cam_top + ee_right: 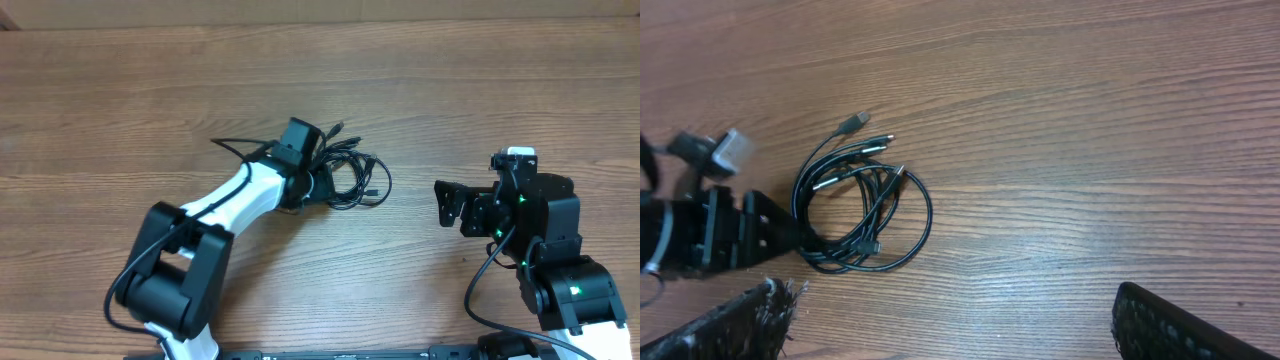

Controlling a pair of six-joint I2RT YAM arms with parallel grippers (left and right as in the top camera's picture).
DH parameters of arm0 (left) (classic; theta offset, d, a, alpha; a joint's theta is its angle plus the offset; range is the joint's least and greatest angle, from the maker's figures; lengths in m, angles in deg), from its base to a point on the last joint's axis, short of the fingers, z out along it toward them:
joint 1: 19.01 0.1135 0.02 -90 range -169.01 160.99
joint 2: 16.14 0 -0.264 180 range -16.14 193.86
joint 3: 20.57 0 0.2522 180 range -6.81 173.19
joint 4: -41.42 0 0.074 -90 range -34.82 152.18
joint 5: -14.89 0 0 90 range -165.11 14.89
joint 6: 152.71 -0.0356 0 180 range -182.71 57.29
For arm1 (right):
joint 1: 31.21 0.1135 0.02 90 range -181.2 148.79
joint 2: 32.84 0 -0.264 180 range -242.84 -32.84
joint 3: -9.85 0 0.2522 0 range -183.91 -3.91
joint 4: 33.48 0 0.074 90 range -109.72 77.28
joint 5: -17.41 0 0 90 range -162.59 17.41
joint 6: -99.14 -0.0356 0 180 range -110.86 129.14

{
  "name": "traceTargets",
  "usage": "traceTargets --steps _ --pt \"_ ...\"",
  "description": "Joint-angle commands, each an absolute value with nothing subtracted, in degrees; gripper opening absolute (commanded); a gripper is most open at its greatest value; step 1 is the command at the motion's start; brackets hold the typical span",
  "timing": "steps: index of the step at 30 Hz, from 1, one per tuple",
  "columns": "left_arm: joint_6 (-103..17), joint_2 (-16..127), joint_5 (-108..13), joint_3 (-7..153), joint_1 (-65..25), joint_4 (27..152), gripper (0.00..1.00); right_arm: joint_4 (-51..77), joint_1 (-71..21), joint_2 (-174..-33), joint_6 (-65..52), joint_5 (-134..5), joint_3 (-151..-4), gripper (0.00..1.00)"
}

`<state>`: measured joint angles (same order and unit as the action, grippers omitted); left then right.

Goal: Untangle cables

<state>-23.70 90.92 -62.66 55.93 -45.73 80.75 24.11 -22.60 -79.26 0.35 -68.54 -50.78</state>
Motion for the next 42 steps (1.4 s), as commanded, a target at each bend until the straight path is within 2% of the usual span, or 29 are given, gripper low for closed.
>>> traceTargets --steps 1,3,4,7,11,15,18,27,33,40,42 --pt "-13.17 93.59 -61.99 57.15 -46.58 80.48 0.52 24.16 -22.98 -79.12 0.15 -69.06 -52.42 1.0" --pt "-10.74 94.27 -62.05 57.15 -46.87 80.42 0.49 24.16 -22.98 -79.12 0.15 -69.06 -52.42 1.0" --pt "-9.93 94.53 -62.29 57.15 -46.91 80.42 0.45 24.16 -22.98 -79.12 0.15 -69.08 -52.42 1.0" --pt "-9.74 94.75 -62.45 57.15 -46.91 80.66 0.22 24.18 -22.98 -79.12 0.15 -69.06 -52.4 1.0" --pt "-9.87 94.75 -62.69 57.15 -46.91 81.82 0.04 24.16 -22.98 -79.12 0.15 -69.06 -52.42 1.0" --pt "-10.57 94.13 -63.15 57.57 -46.23 85.07 0.04 24.18 -22.98 -79.12 0.15 -69.06 -52.42 1.0" --pt "-16.73 91.82 -63.98 59.67 -45.23 88.31 0.04 24.18 -22.98 -79.17 0.15 -68.84 -52.4 1.0" --pt "-51.2 79.67 -61.05 73.22 -45.54 100.79 0.04 24.51 -22.91 -85.49 0.15 -57.3 -52.42 0.94" --pt "-51.59 75.21 -53.48 74.44 -45.86 102.1 0.04 18.15 -22.28 -93.11 0.0 -46.18 -52.42 0.92" --pt "-51.59 75.23 -43.47 74.44 -46.08 101.79 0.04 6.45 -16.66 -100.7 -8.79 -48.95 -52.42 0.91" --pt "-51.59 75.18 -42.77 74.44 -46.08 101.86 0.04 4.73 -15.09 -102.99 -11.44 -52.71 -52.42 0.82"
